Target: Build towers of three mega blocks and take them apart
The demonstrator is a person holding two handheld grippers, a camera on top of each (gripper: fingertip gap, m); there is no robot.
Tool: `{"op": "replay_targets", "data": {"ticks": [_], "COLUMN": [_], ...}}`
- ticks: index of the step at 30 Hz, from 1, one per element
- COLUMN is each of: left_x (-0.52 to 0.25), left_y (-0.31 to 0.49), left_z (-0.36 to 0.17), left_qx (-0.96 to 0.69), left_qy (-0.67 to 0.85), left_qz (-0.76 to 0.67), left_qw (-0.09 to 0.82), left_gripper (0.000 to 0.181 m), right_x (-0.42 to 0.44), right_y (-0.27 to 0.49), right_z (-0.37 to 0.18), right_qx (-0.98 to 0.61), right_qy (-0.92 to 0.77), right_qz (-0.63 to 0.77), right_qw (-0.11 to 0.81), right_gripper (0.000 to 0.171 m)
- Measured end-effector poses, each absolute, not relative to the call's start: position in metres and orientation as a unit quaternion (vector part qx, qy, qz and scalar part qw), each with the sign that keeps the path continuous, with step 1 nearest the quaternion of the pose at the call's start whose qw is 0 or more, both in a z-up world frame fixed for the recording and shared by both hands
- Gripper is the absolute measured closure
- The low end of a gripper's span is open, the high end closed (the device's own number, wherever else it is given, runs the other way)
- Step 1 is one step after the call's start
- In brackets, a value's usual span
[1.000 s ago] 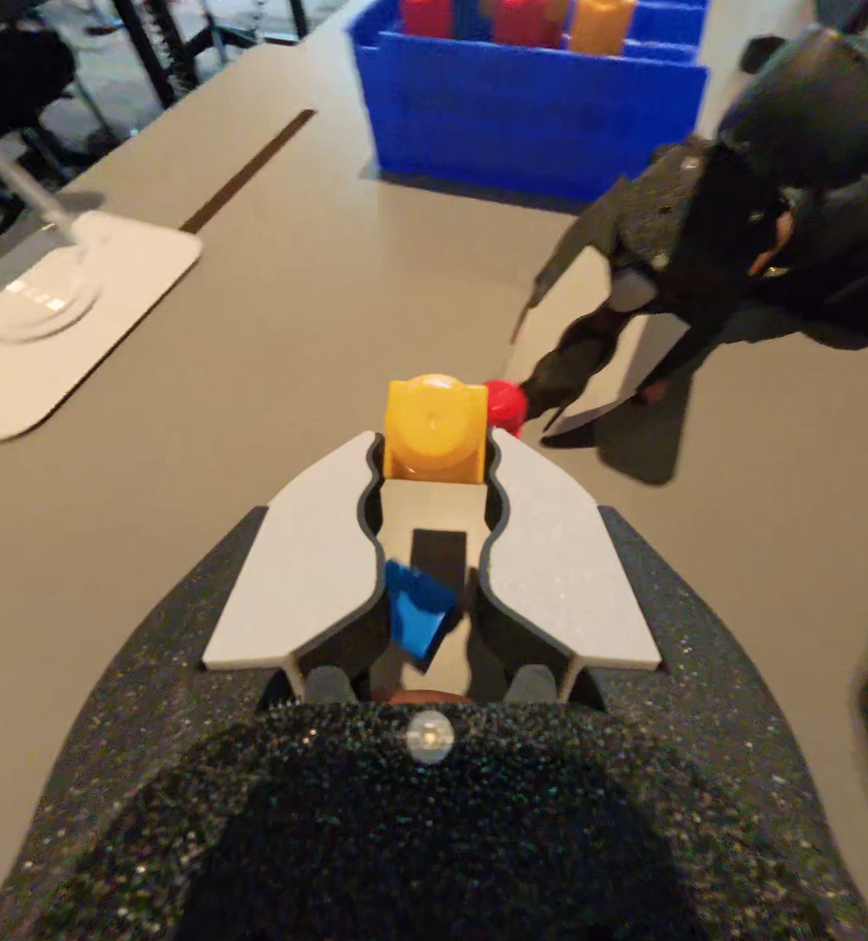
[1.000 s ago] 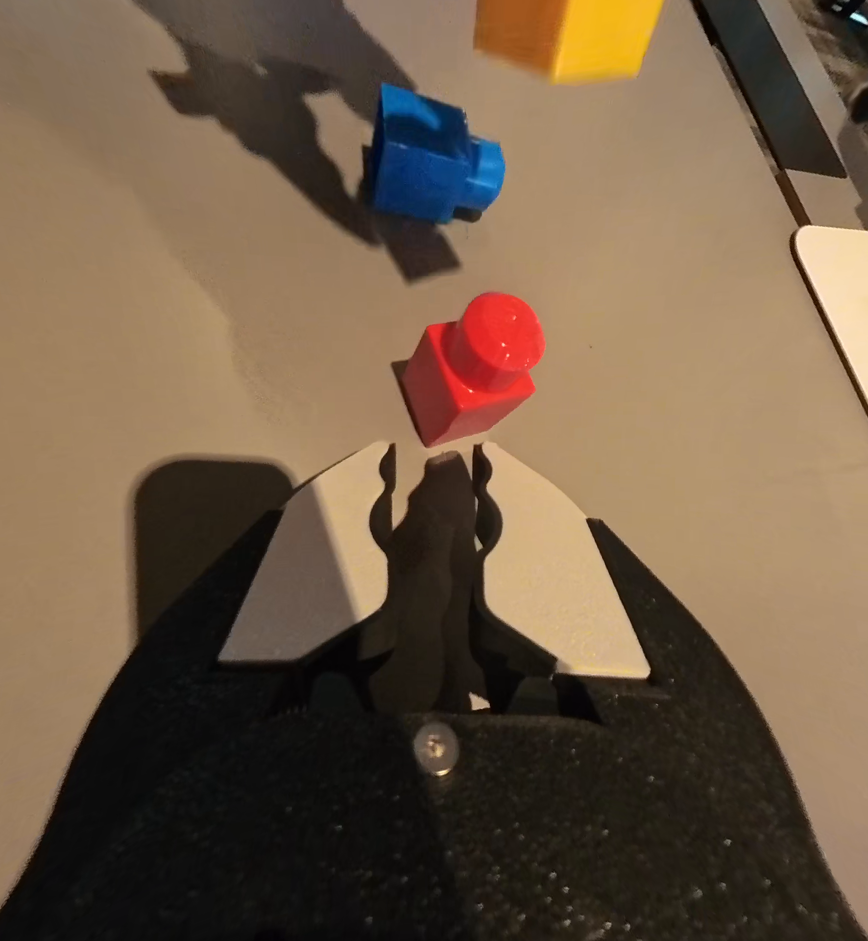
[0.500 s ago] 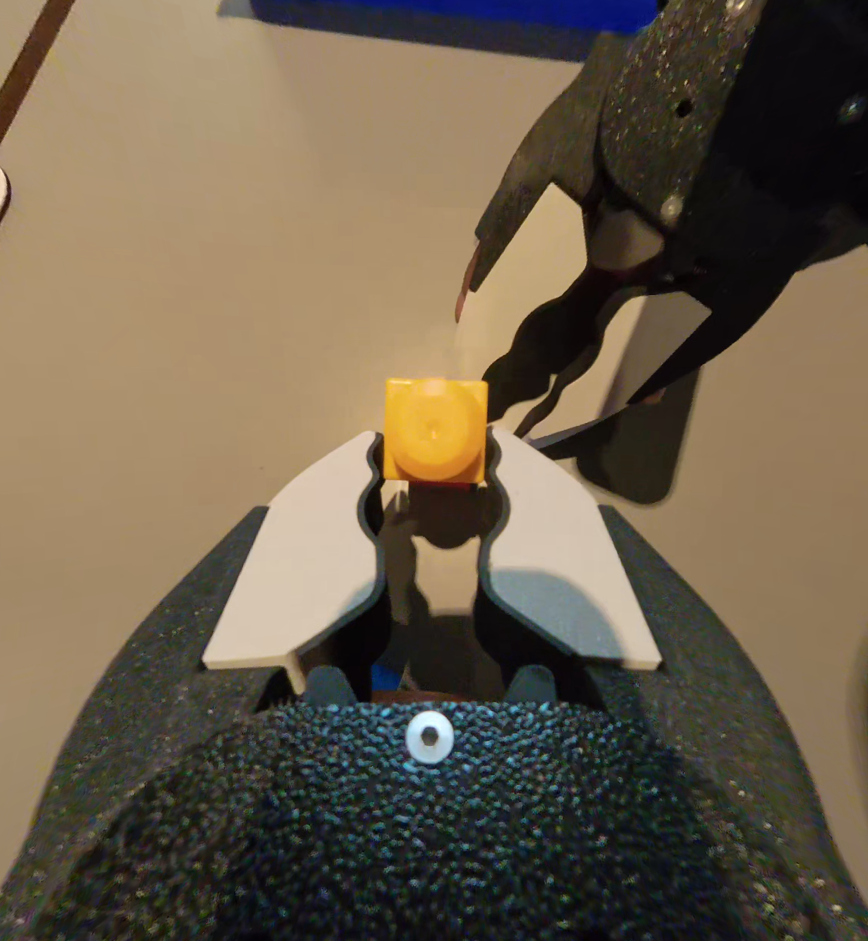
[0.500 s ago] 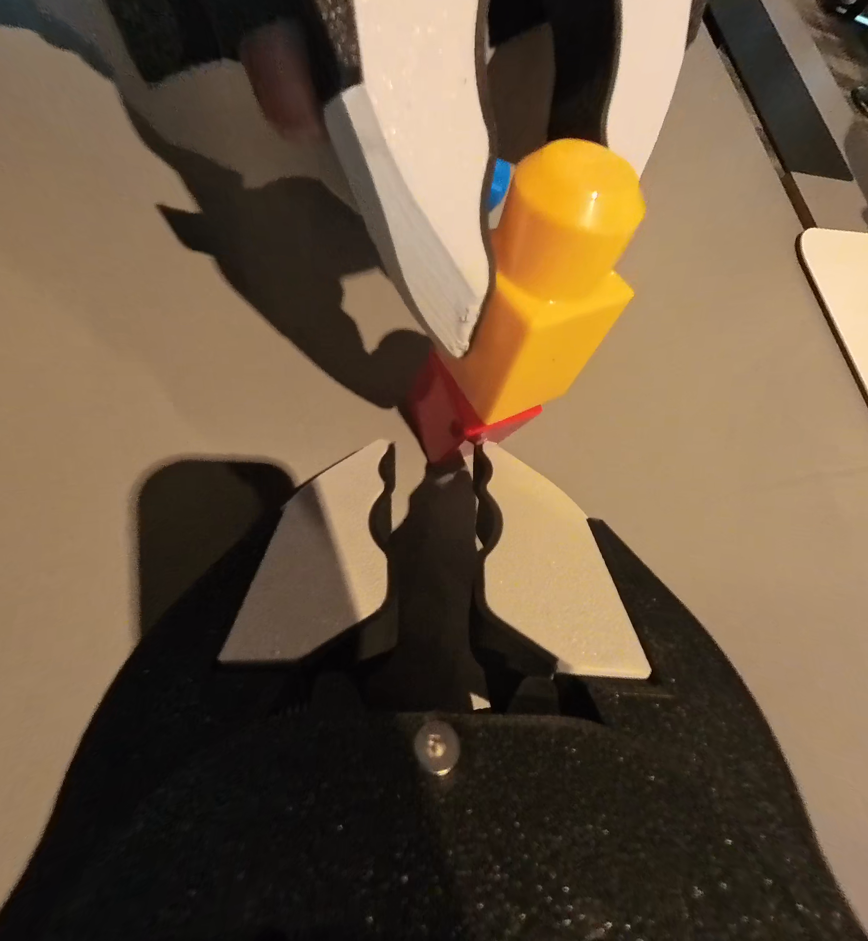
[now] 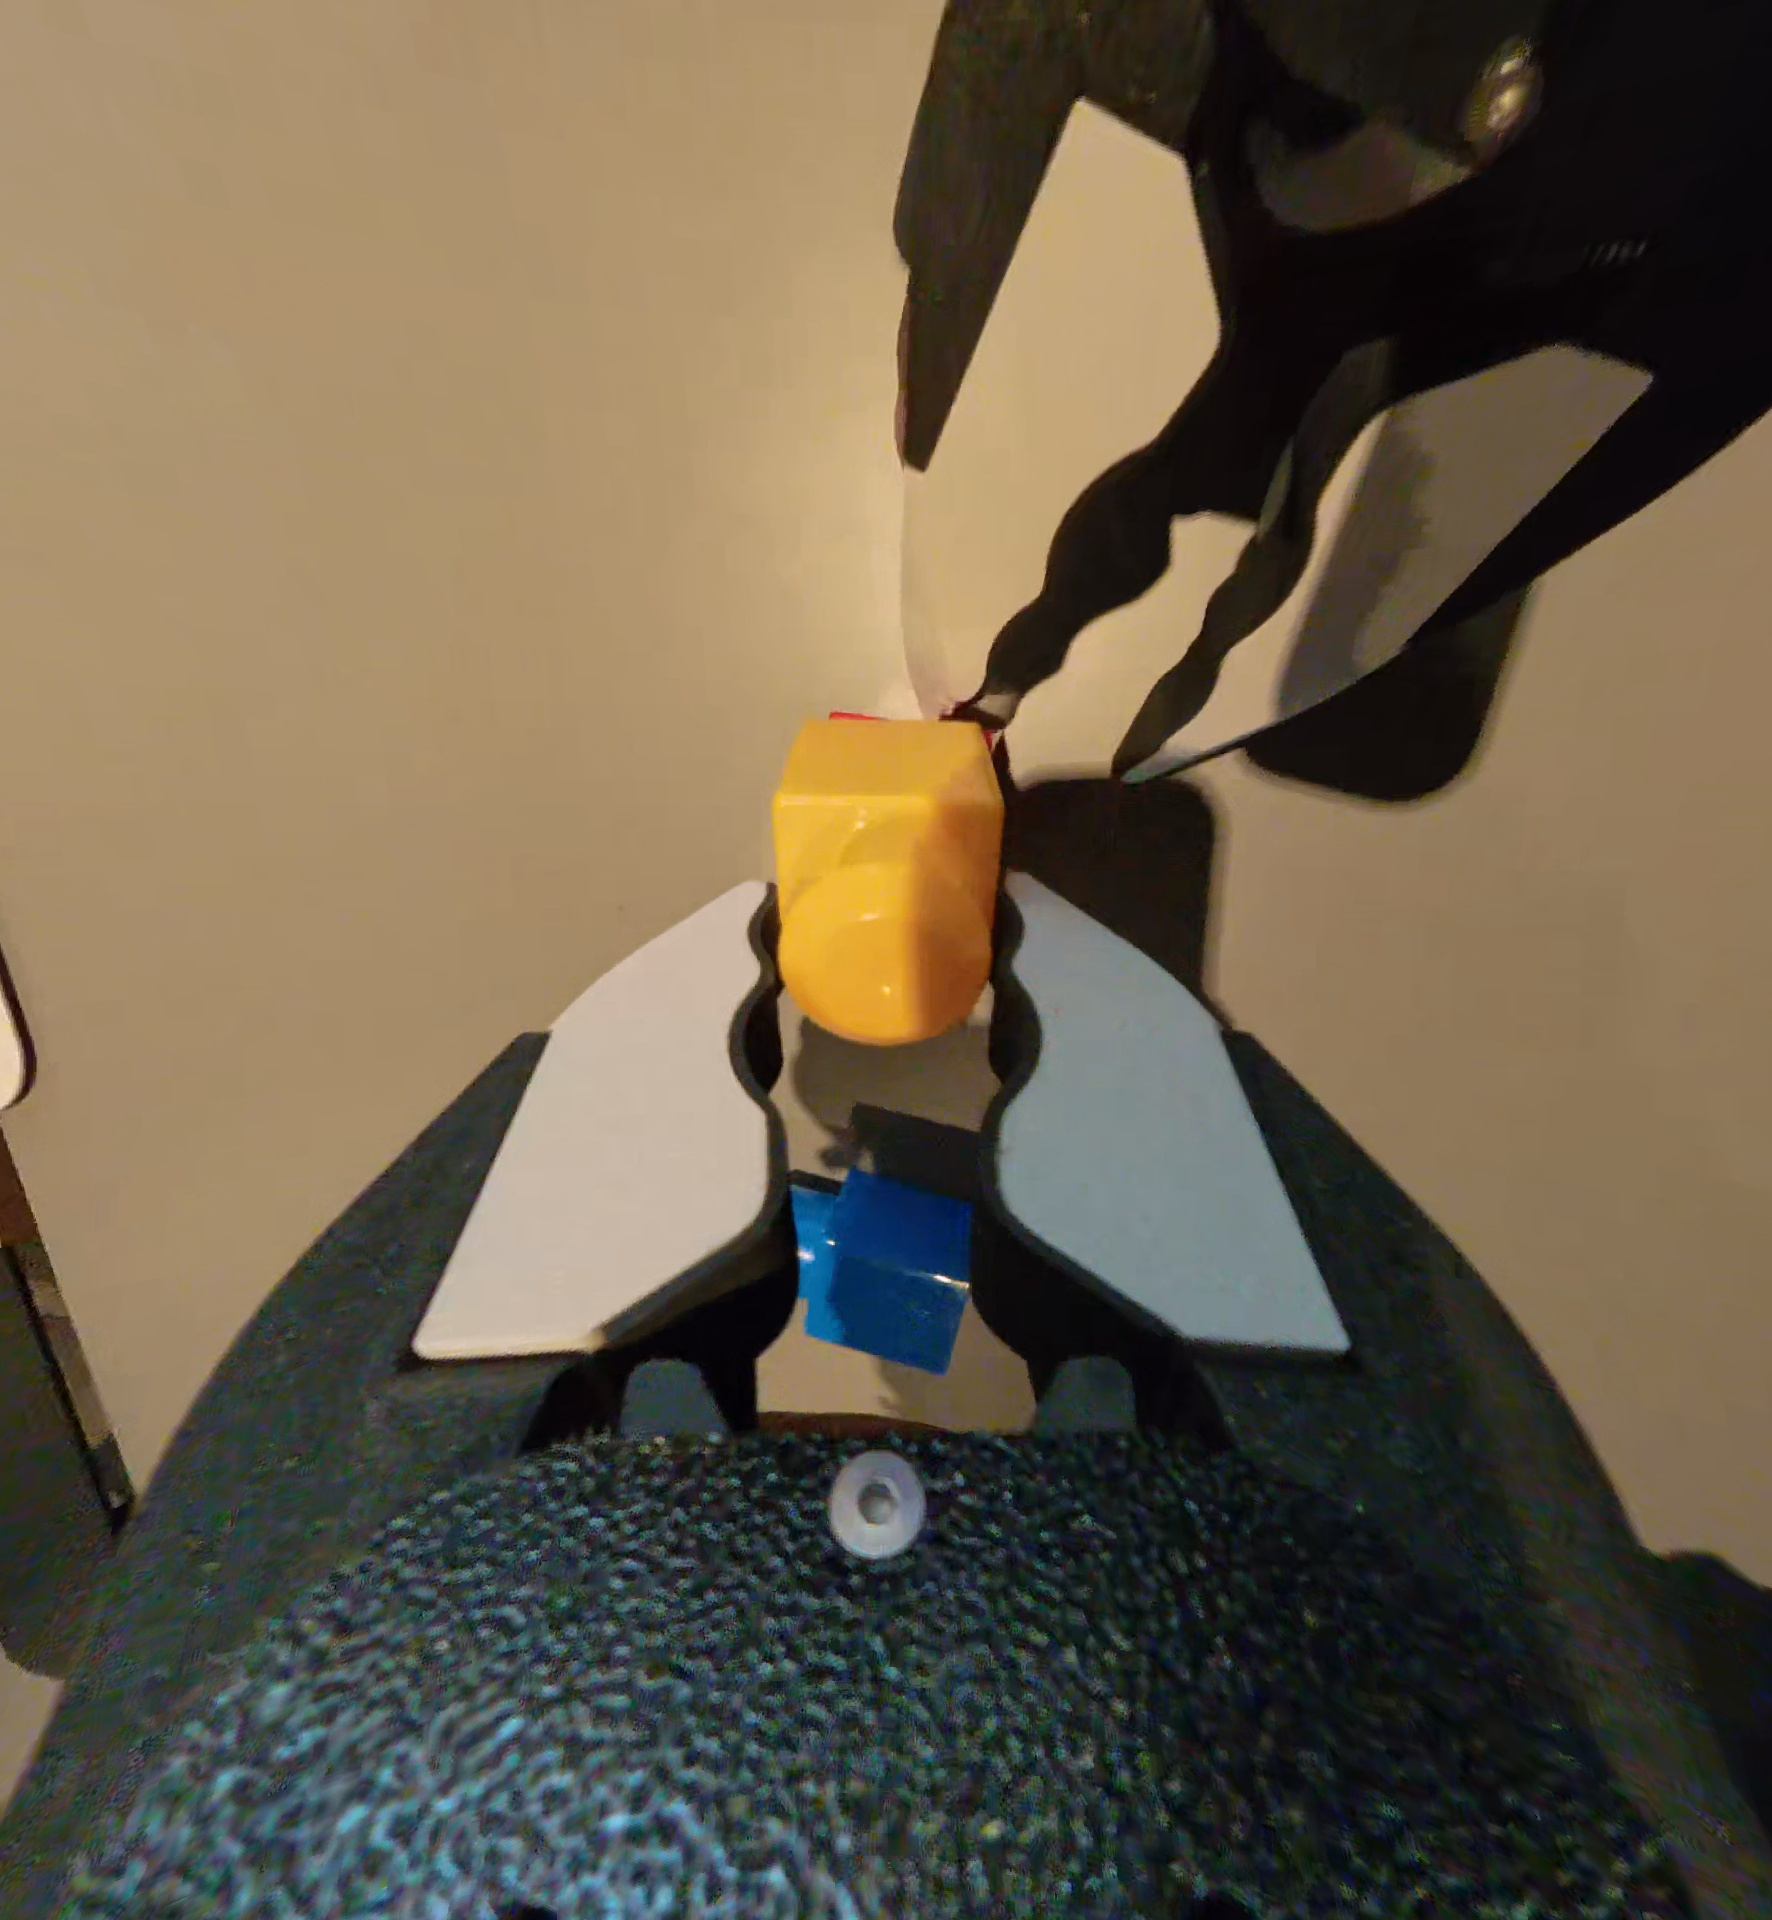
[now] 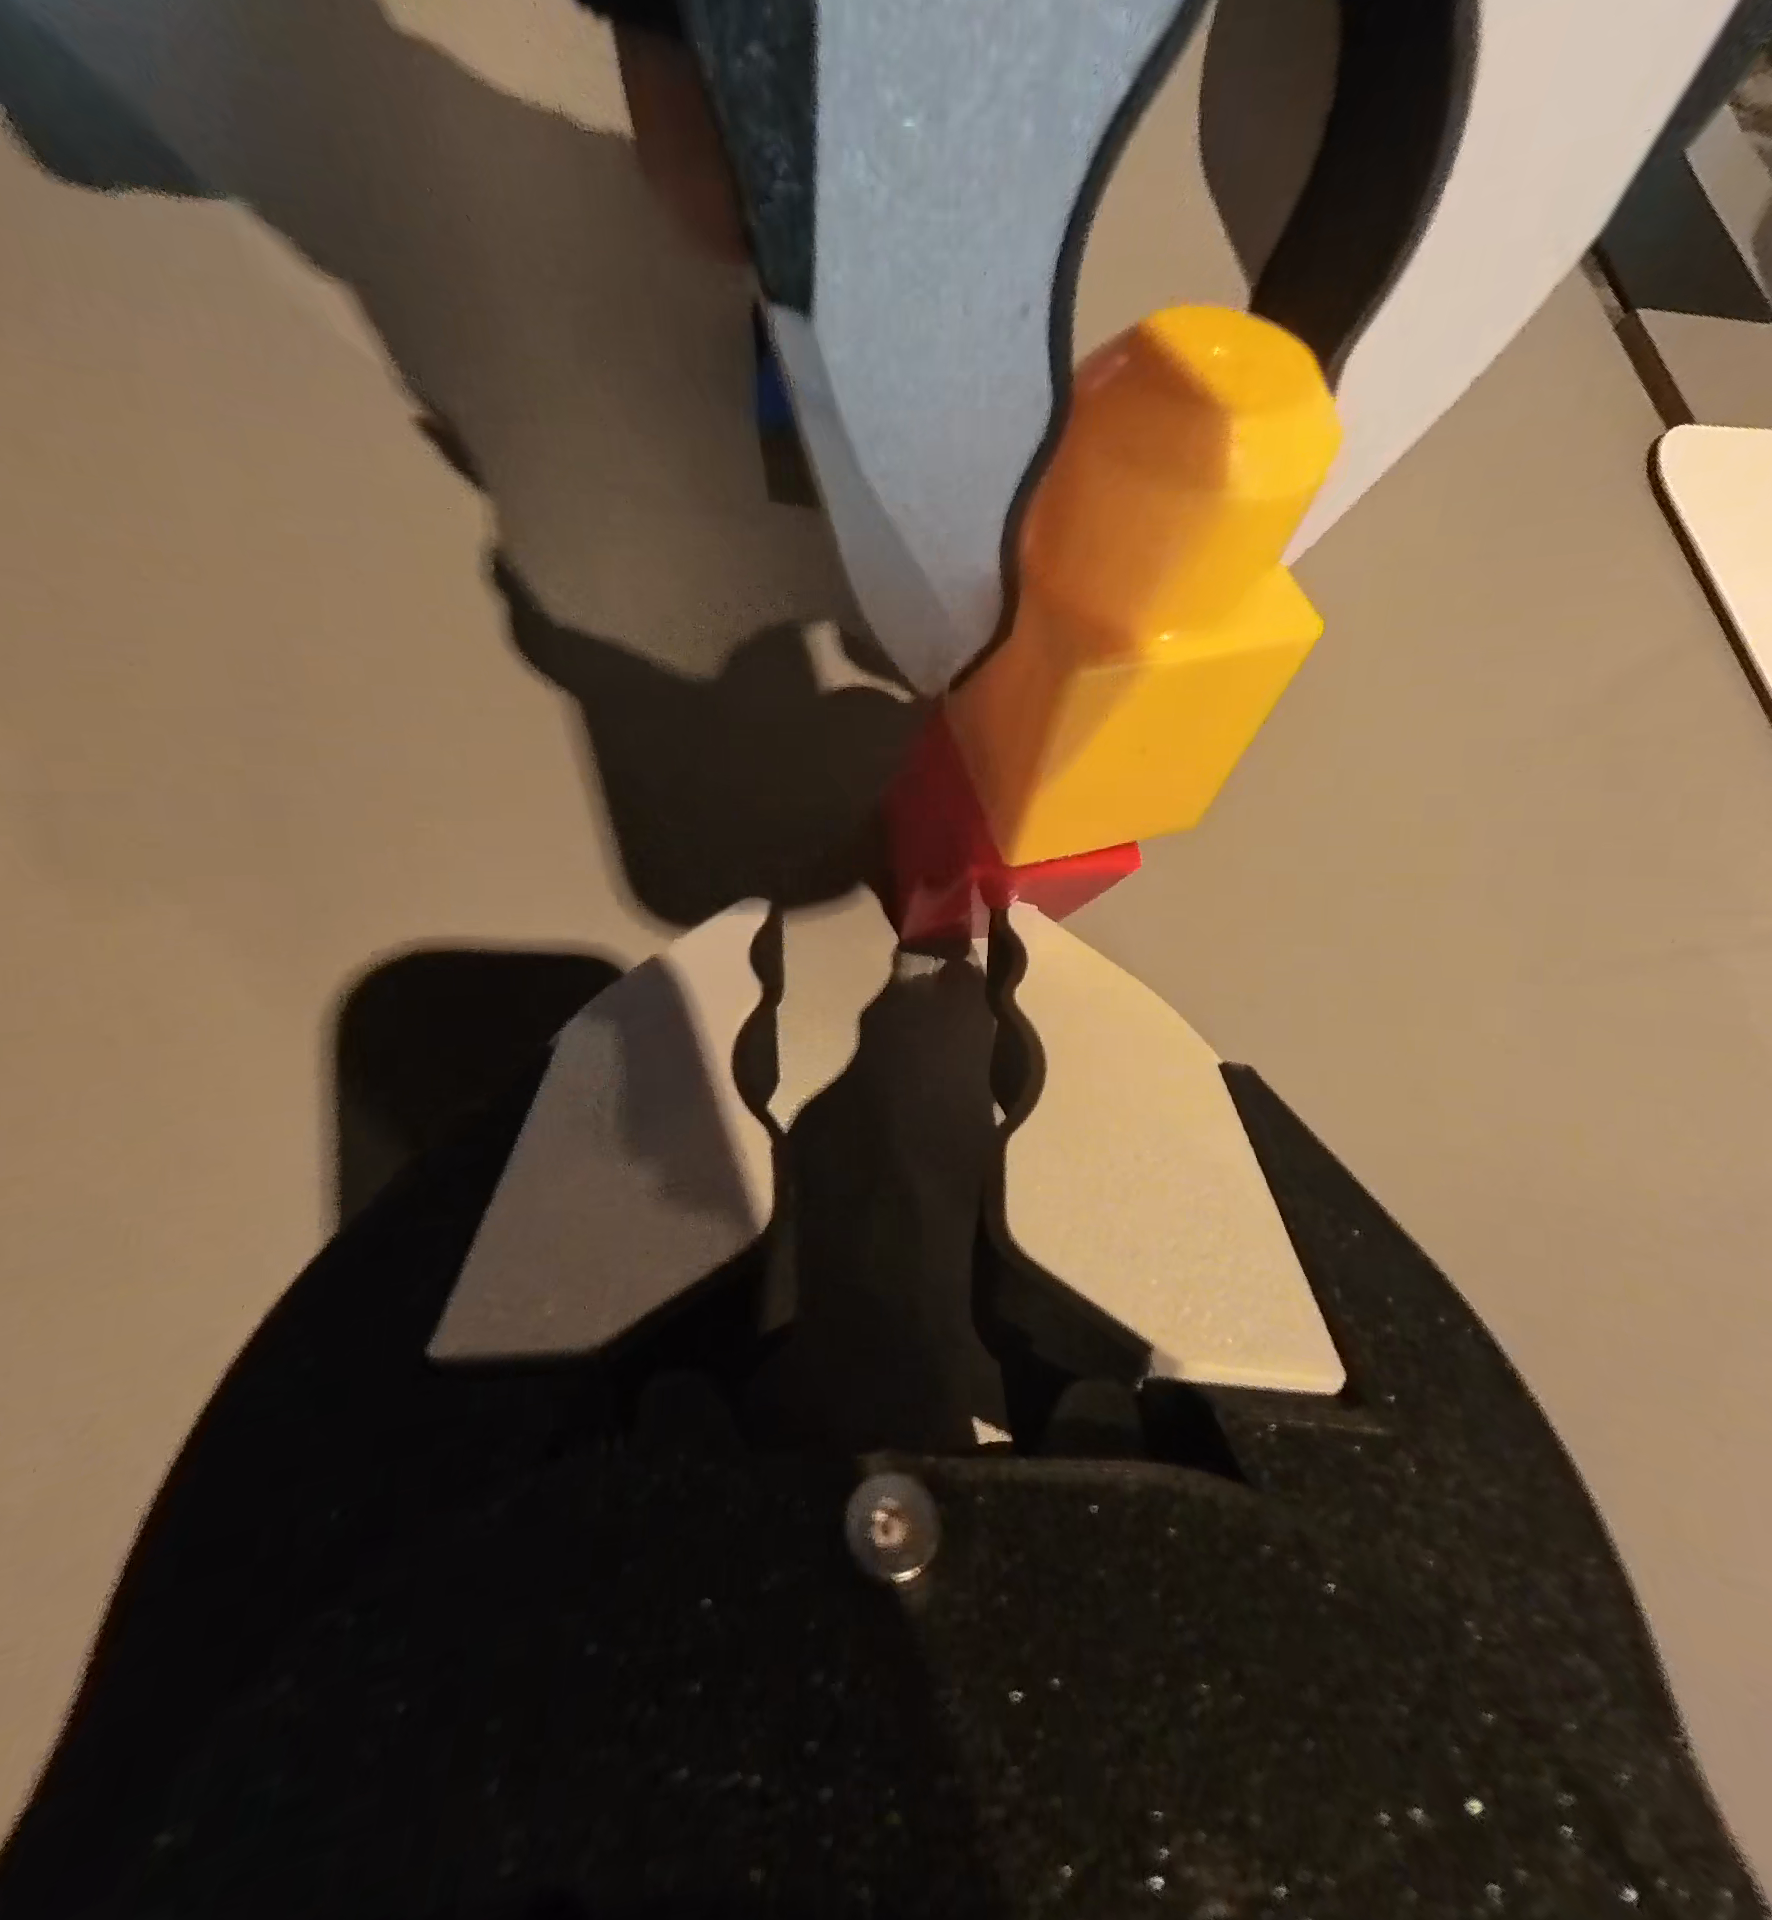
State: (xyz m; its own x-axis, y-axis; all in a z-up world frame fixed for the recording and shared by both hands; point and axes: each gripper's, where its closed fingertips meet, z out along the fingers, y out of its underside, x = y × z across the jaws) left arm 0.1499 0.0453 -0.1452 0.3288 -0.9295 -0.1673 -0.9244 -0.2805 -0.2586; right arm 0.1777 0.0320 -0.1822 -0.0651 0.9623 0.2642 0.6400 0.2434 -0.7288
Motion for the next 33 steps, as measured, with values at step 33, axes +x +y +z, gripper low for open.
{"op": "replay_targets", "data": {"ticks": [33], "left_x": [0.168], "left_y": [0.05], "left_z": [-0.15], "left_qx": [-0.777], "left_qy": [0.555], "left_qz": [-0.165], "left_qw": [0.246], "left_gripper": [0.145], "right_x": [0.171], "right_y": [0.055], "right_z": [-0.148], "right_qx": [-0.596], "right_qy": [-0.607], "right_qz": [0.344], "right_qw": [0.397], "right_gripper": [0.136]}}
